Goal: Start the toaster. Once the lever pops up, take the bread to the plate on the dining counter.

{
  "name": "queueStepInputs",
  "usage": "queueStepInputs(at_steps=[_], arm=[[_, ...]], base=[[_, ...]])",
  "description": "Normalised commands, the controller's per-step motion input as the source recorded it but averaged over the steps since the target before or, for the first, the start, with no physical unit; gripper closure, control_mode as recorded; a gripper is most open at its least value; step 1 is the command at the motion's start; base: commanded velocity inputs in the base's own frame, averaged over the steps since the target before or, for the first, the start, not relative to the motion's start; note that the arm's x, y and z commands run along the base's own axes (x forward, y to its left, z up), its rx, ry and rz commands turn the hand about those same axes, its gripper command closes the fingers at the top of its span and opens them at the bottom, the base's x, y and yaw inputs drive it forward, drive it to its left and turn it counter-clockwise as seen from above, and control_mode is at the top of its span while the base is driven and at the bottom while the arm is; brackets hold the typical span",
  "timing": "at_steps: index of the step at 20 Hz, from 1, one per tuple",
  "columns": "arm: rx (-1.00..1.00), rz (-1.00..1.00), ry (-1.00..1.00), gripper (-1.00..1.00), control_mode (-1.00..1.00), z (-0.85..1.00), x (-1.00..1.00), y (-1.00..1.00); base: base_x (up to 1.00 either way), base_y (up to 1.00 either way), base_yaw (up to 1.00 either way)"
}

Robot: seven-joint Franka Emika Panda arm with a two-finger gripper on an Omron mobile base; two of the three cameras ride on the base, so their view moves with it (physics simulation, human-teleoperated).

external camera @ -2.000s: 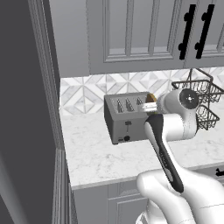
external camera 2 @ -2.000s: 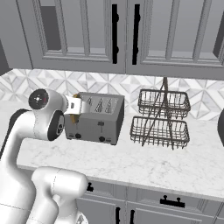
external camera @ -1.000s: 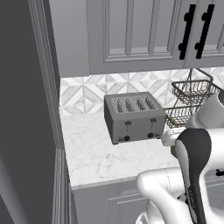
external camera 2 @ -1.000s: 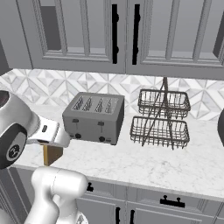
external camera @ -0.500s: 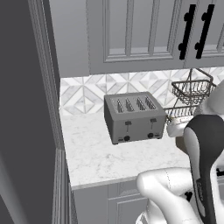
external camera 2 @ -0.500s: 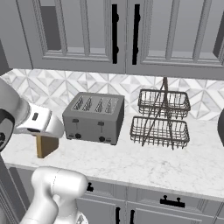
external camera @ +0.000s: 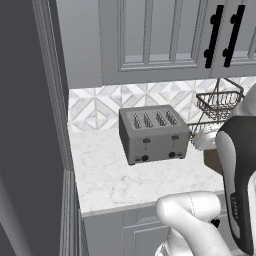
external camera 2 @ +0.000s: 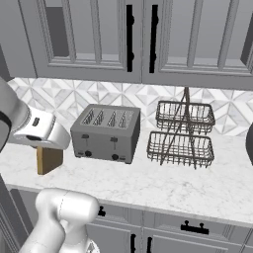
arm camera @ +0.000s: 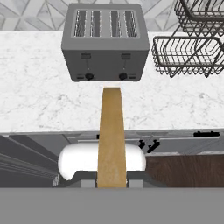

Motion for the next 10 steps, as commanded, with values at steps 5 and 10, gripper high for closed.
queueStepInputs(at_steps=[5, 10], arm=[[0.0, 0.0, 0.0, 1.0, -1.0, 0.0, 0.0, 0.0], [0.0, 0.0, 0.0, 1.0, 1.0, 0.0, 0.0, 0.0]], base=[[0.0, 0.0, 0.0], [-0.04, 0.0, 0.0]])
